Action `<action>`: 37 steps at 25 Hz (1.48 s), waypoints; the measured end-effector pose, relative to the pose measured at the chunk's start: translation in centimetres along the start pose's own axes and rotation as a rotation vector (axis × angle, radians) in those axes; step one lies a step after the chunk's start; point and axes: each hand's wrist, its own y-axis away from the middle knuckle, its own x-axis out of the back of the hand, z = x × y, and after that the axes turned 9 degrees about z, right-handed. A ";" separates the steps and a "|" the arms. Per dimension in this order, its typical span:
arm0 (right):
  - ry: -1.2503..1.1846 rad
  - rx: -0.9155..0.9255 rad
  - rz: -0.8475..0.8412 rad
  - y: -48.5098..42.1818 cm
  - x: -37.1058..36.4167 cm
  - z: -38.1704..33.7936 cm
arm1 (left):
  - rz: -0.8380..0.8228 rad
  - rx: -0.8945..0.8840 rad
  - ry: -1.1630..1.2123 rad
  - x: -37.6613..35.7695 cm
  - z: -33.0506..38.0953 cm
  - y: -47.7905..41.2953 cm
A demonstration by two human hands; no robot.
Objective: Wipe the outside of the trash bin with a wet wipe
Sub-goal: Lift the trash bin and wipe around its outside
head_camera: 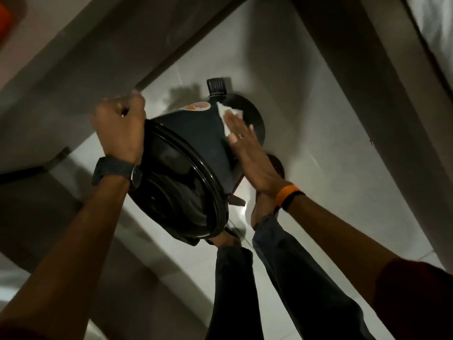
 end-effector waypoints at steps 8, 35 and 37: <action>0.176 -0.253 -0.083 -5.3 1.5 1.6 | -0.450 -1.297 -0.151 0.9 1.0 9.3; 0.058 -0.395 0.095 -5.3 5.0 4.3 | -0.547 -0.371 -0.063 -2.9 1.3 -0.1; -0.031 -0.460 0.128 -4.5 4.8 4.9 | -0.544 -0.454 -0.129 -3.4 2.4 0.2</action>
